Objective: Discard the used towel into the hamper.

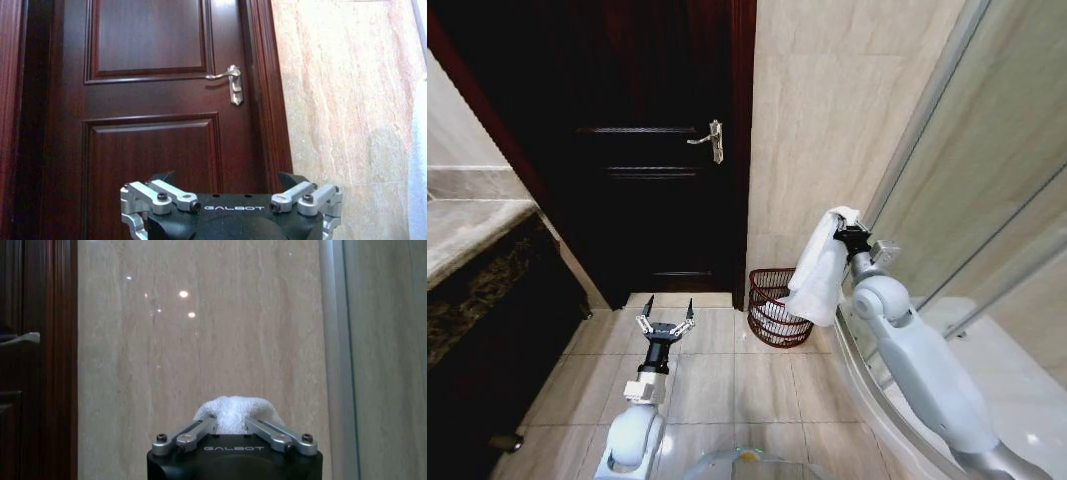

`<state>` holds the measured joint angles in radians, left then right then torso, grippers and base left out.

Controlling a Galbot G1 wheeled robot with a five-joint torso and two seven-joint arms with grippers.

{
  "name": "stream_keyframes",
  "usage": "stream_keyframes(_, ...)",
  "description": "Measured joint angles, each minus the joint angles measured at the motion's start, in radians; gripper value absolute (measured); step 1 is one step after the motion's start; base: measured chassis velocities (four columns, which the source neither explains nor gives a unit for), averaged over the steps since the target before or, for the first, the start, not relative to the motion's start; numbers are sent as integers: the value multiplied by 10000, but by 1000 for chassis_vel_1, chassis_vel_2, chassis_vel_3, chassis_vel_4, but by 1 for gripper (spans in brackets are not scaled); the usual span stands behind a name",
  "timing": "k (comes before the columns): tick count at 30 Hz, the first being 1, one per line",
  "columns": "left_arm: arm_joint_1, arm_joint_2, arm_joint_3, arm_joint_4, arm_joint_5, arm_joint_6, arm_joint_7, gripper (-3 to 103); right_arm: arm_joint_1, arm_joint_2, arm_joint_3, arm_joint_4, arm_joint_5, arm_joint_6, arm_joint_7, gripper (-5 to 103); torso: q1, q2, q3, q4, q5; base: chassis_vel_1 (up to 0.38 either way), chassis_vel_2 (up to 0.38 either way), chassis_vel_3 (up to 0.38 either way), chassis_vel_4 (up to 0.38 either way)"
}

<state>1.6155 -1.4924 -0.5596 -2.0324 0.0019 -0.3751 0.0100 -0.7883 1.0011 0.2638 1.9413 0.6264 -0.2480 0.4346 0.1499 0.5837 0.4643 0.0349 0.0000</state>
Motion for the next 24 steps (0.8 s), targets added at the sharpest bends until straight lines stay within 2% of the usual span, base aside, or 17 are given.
stream_keyframes(24,40,-83,17,2,98,-21,35,100,-286,90,-73,222,-320,41,-46,3,-410,-1001,-588,0,0,-11,8,9,-9)
